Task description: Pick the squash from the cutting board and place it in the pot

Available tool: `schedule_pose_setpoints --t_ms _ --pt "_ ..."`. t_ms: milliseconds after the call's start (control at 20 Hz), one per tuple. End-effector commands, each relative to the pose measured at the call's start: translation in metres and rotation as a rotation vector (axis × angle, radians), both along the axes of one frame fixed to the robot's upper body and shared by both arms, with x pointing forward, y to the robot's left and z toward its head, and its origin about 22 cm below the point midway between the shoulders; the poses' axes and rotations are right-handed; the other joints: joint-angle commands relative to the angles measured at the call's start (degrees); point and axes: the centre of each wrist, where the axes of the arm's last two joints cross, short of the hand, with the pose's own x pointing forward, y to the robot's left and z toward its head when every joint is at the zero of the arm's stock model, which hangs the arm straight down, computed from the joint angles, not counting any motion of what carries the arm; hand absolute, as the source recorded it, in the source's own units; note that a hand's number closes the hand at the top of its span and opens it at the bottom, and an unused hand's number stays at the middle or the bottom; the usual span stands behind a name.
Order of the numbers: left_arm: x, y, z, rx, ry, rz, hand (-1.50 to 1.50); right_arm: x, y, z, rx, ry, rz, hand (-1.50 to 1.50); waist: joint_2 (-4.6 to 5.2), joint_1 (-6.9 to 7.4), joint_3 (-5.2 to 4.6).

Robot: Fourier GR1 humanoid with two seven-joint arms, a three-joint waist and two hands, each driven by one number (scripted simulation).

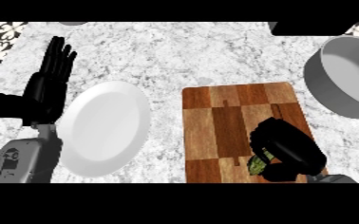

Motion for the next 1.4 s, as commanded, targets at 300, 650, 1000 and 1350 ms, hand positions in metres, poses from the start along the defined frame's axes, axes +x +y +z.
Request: schedule_pose_setpoints --t_ms 300,650,1000,1350 --pt "0.002 -0.004 0.006 0.005 -0.023 -0.020 0.00 0.051 -0.020 0.026 0.103 -0.113 -1.030 1.50 0.99 0.91 -0.41" --pt "0.005 -0.018 0.007 -0.004 -0.025 -0.047 0.00 0.088 -0.017 0.087 0.131 -0.396 -1.589 1.50 0.88 3.60 -0.44" --pt "0.014 -0.032 0.010 0.000 -0.014 -0.078 0.00 0.128 0.027 0.157 0.109 -0.656 -1.973 1.50 0.79 3.50 -0.10" --pt "0.009 0.003 0.012 0.002 -0.007 -0.009 0.00 0.152 0.042 0.176 -0.037 -0.531 -2.115 1.50 0.01 0.87 0.16"
